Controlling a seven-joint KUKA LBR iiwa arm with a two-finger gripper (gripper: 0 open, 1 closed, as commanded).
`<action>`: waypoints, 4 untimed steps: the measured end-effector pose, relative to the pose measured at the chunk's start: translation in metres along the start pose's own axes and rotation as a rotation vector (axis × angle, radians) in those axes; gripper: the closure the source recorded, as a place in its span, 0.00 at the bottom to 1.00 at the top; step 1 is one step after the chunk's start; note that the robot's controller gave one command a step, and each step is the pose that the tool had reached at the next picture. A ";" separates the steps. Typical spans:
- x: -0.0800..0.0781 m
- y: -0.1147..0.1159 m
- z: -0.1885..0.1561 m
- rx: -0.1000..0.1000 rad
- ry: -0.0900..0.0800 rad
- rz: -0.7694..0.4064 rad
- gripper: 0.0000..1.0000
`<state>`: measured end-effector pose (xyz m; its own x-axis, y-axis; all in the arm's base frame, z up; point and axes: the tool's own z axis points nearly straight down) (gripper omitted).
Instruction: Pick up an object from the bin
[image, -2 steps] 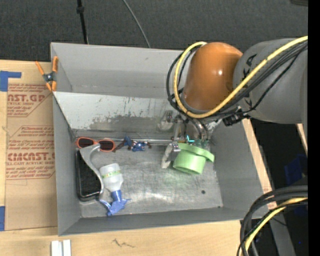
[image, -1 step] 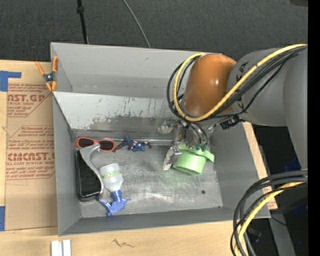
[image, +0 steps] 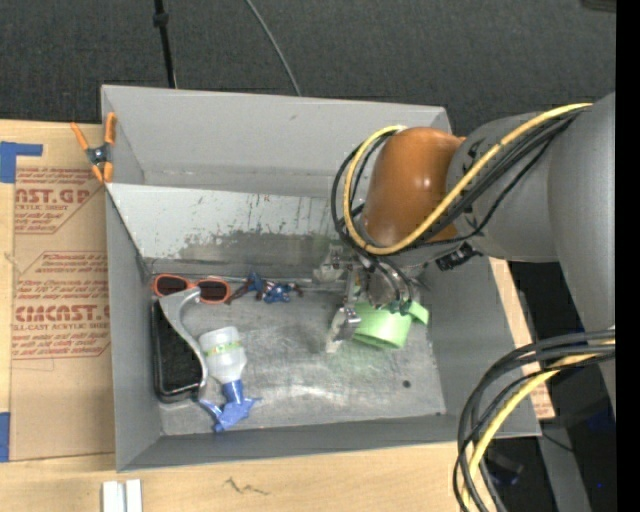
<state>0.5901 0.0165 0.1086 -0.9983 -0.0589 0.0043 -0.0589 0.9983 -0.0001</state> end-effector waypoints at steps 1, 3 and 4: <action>-0.002 -0.029 0.020 -0.001 -0.011 -0.042 0.00; 0.050 -0.099 0.031 -0.002 -0.024 -0.478 1.00; 0.050 -0.099 0.031 -0.002 -0.024 -0.478 1.00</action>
Offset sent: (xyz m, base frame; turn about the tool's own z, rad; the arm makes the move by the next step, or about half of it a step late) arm -0.0119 -0.0611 -0.0386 0.1138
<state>0.5458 -0.0857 0.0783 -0.8590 -0.5115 -0.0199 -0.5116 0.8592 -0.0020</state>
